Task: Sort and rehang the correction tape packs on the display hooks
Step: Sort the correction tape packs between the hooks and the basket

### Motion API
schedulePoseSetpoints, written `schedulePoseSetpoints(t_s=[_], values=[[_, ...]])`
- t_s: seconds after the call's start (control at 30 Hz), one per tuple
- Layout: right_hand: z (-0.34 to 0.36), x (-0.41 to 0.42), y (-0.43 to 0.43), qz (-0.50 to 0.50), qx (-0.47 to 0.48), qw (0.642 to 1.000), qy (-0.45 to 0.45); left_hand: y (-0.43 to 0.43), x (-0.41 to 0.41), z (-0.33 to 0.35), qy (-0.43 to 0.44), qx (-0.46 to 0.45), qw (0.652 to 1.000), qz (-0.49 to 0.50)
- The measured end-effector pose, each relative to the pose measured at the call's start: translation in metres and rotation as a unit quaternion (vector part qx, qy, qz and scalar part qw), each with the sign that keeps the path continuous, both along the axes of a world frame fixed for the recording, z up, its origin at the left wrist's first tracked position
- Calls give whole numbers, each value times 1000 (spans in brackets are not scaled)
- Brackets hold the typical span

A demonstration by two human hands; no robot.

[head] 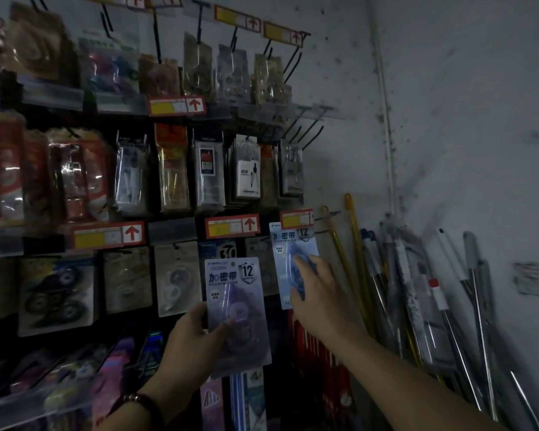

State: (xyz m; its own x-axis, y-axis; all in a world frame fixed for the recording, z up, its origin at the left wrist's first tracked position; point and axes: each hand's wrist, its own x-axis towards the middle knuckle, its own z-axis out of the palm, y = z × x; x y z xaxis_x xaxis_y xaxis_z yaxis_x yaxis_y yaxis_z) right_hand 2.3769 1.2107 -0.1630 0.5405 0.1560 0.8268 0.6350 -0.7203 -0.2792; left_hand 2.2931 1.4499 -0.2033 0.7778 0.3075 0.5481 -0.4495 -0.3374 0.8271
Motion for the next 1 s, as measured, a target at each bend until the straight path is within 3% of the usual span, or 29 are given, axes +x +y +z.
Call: schedulePoseSetpoints(t_s=[0.23, 0.67, 0.8, 1.0], values=[[7, 2, -5, 21, 66, 998, 8, -10, -11, 2, -5, 10, 1000, -21], [0, 23, 1, -14, -40, 999, 26, -24, -24, 2, 15, 14, 1000, -6], [0, 30, 9, -10, -24, 998, 59, -30, -28, 6, 3, 10, 1000, -6], [-29, -10, 8, 100, -11, 994, -39, -41, -29, 4, 20, -34, 999, -33]])
